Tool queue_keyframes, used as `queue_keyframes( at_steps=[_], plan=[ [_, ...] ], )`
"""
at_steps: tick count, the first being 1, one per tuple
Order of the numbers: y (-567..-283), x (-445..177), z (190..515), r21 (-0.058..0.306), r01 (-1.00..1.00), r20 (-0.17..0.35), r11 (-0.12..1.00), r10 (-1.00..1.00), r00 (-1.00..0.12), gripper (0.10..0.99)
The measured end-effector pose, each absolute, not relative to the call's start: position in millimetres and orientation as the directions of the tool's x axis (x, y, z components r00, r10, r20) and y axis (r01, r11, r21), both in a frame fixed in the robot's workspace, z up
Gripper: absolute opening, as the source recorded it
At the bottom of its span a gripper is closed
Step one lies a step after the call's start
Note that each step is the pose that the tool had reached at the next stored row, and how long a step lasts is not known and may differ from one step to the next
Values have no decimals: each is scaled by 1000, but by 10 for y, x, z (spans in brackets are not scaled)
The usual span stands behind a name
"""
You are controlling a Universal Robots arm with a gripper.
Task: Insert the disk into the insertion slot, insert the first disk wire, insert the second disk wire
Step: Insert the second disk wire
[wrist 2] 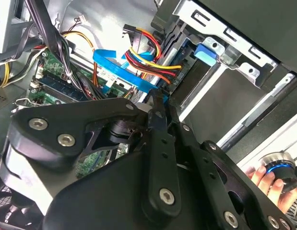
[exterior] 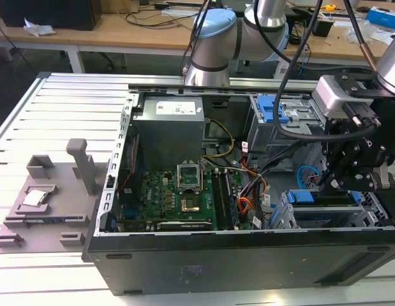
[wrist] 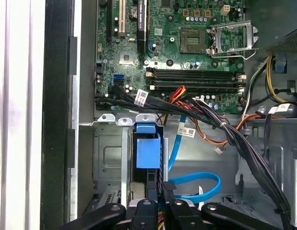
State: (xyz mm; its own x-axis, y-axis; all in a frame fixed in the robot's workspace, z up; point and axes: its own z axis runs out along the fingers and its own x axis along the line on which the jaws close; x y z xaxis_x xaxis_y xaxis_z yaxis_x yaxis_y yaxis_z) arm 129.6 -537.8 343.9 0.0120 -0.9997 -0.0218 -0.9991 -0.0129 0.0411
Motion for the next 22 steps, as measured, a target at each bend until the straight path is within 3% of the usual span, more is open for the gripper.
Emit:
queue_keyframes(
  at_steps=[13,15,19,20,22],
  plan=[
    [-5411,1296,3382,41,-999,-22,-13,-1000,12,161],
    [-5411,1296,3382,41,-999,-22,-13,-1000,12,235],
    [-5402,1296,3580,41,-999,-22,-13,-1000,12,235],
    [-5400,1296,3609,41,-999,-22,-13,-1000,12,220],
    [-5397,1296,3681,41,-999,-22,-13,-1000,12,106]
  ],
)
